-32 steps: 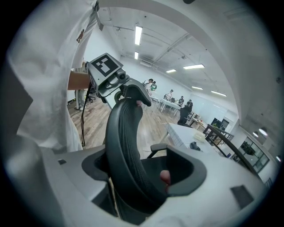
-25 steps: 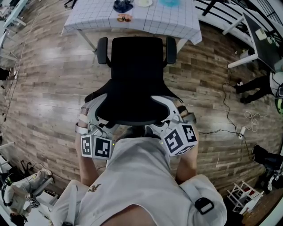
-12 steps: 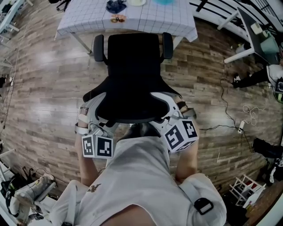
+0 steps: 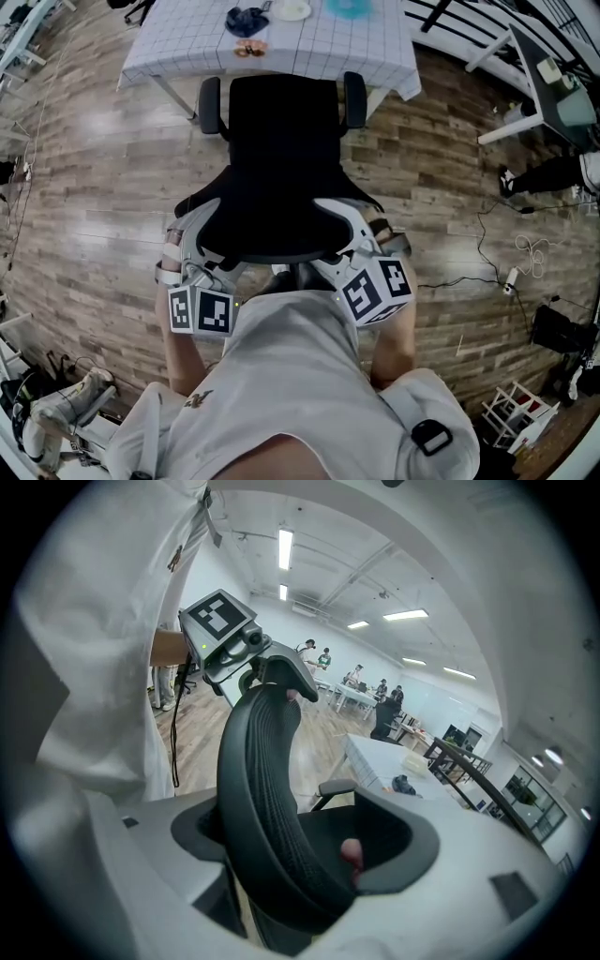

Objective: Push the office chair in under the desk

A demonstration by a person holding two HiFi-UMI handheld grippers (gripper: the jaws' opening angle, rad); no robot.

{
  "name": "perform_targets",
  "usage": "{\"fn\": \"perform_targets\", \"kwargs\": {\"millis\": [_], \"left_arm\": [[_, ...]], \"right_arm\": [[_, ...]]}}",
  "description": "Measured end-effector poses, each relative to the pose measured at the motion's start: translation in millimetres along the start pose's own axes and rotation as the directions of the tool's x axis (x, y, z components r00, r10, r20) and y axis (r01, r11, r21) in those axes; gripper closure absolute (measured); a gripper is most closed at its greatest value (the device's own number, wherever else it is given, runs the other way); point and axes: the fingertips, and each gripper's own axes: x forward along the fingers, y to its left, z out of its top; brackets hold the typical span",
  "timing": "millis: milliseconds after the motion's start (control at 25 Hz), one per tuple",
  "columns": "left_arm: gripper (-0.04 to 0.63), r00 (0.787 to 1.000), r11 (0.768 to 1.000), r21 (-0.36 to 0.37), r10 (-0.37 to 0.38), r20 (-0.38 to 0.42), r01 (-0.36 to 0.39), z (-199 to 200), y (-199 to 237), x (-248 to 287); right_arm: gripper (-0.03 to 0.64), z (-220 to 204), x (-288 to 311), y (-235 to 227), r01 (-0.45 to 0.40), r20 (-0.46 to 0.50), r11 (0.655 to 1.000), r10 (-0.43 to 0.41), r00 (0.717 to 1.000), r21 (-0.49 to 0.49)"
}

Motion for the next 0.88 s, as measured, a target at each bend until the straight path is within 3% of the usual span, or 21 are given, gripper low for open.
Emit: {"fn": "perform_targets", "kwargs": {"millis": [880], "left_arm": [[0.187, 1.0, 1.0, -0.019, 0.013, -0.004, -0.013, 1.7, 30.7, 35.3]], "right_arm": [[0.258, -12.2, 15.0, -44.6, -0.012, 0.04, 1.0, 0.013, 0.999, -0.021]]}}
